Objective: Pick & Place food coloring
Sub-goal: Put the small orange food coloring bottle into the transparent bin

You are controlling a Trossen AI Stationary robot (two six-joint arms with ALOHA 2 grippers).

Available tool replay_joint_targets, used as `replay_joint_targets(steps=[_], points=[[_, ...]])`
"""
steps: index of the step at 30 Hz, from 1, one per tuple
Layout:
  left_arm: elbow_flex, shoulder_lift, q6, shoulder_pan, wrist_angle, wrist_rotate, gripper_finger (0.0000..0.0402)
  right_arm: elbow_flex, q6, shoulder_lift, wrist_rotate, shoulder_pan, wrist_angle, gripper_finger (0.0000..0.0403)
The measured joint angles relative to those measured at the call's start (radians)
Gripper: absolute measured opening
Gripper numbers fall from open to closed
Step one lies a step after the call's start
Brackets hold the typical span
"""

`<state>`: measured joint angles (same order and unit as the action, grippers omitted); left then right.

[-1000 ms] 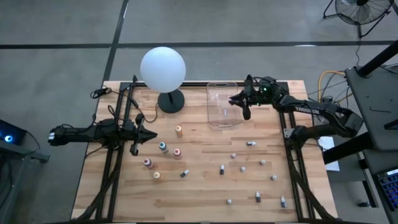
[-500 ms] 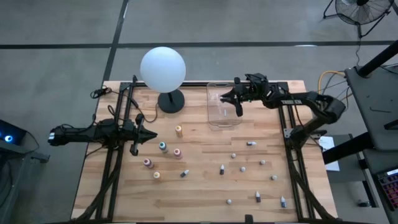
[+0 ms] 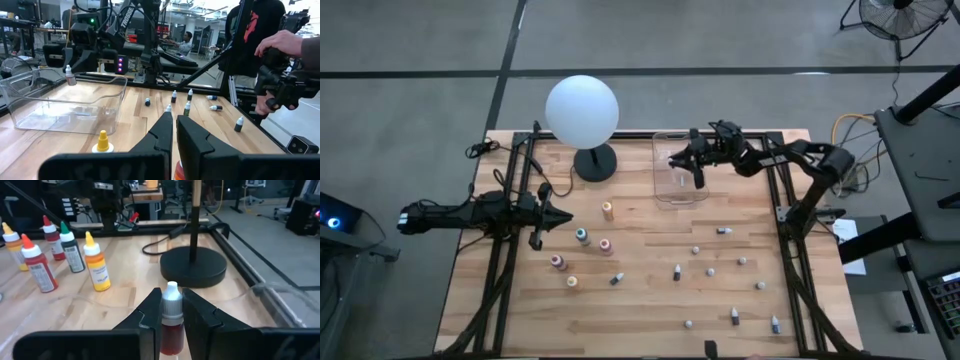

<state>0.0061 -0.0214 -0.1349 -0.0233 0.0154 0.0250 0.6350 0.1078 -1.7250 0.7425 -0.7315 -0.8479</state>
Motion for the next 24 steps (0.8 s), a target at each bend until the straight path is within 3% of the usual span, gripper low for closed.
replay_joint_targets(steps=[24], points=[[0.000,0.000,0.000,0.000,0.000,0.000,0.0000,0.087,0.023,-0.140,0.000,0.000,-0.003,0.0050]])
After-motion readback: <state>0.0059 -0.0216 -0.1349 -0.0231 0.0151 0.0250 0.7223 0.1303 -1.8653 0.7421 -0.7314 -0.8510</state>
